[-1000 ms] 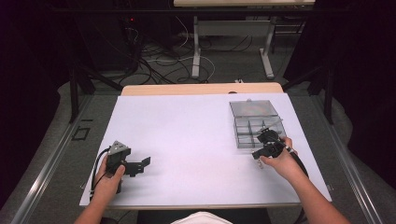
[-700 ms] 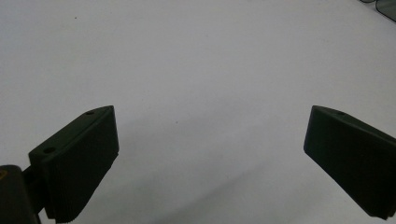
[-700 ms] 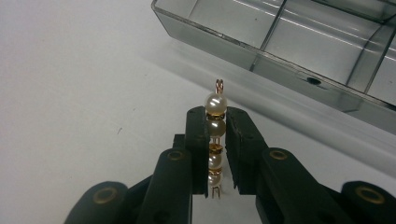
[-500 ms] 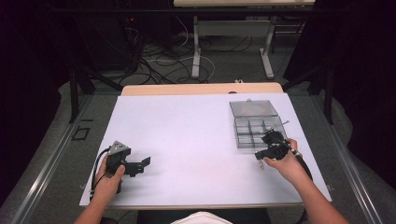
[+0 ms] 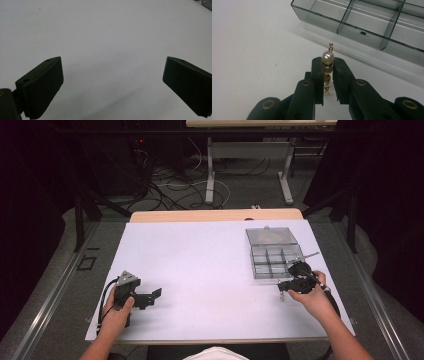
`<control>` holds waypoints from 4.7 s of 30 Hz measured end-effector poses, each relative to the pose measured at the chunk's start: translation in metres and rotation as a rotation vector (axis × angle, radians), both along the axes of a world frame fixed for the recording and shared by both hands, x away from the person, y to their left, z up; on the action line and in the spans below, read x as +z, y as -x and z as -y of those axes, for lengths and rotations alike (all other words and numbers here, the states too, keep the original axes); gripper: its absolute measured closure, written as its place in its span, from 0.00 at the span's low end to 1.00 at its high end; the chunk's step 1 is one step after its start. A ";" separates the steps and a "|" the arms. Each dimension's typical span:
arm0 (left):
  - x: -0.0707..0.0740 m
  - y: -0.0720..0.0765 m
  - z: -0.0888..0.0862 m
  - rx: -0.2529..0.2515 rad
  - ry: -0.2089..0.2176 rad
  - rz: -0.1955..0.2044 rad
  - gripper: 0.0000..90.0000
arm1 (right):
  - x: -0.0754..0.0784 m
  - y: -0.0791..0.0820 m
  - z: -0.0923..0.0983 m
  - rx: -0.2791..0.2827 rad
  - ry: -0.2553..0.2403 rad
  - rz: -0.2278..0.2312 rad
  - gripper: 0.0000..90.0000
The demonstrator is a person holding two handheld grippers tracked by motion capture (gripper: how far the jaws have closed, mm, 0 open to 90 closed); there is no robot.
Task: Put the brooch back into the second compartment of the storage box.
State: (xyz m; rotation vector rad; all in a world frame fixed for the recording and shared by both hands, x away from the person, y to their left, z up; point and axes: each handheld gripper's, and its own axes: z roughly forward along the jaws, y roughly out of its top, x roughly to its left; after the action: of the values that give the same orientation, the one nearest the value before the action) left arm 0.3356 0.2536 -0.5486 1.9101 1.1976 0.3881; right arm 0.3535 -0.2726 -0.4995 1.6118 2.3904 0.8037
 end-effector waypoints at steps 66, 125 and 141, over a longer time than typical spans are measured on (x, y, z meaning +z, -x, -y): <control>-0.001 0.000 0.000 0.010 0.003 0.010 0.04 | 0.065 -0.033 0.008 -0.015 0.044 0.156 0.89; 0.000 -0.001 -0.002 -0.002 0.003 -0.003 0.04 | 0.045 -0.102 -0.006 -0.085 0.109 0.167 0.89; 0.000 0.000 -0.002 -0.003 0.003 -0.004 0.04 | 0.035 -0.111 -0.006 -0.202 0.043 0.111 0.89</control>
State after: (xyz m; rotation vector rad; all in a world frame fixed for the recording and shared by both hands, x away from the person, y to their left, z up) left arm 0.3361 0.2553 -0.5486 1.9109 1.1970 0.3807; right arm 0.4649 -0.2666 -0.4644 1.7092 2.1140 0.7762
